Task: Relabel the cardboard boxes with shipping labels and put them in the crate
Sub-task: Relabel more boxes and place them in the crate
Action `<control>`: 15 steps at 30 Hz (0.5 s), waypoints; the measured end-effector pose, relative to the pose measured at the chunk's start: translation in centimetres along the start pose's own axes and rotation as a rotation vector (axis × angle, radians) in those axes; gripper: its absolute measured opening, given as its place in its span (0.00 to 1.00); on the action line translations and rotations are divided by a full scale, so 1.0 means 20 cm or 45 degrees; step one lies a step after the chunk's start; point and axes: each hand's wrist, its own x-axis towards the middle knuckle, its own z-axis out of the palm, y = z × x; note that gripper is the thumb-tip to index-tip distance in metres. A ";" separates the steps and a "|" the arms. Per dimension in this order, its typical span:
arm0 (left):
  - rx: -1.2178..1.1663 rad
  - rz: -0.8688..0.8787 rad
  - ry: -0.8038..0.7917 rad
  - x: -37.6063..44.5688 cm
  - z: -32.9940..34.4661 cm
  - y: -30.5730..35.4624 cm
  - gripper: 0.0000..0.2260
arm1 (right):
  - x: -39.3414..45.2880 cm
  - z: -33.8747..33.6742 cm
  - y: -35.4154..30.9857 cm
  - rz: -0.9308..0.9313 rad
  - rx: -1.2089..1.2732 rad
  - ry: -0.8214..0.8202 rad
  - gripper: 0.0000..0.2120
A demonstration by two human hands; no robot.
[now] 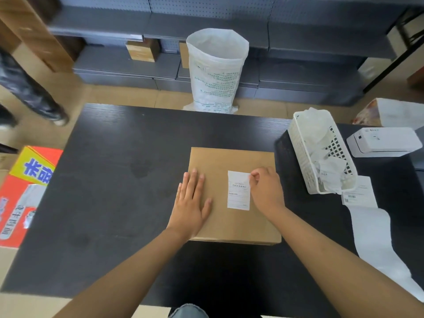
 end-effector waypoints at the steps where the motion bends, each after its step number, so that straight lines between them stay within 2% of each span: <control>1: -0.002 0.000 -0.003 0.00 0.00 0.00 0.29 | 0.00 0.01 0.00 0.002 -0.006 0.010 0.06; 15: -0.137 -0.013 0.008 0.00 0.02 -0.02 0.30 | -0.01 0.04 0.01 -0.029 0.056 0.040 0.06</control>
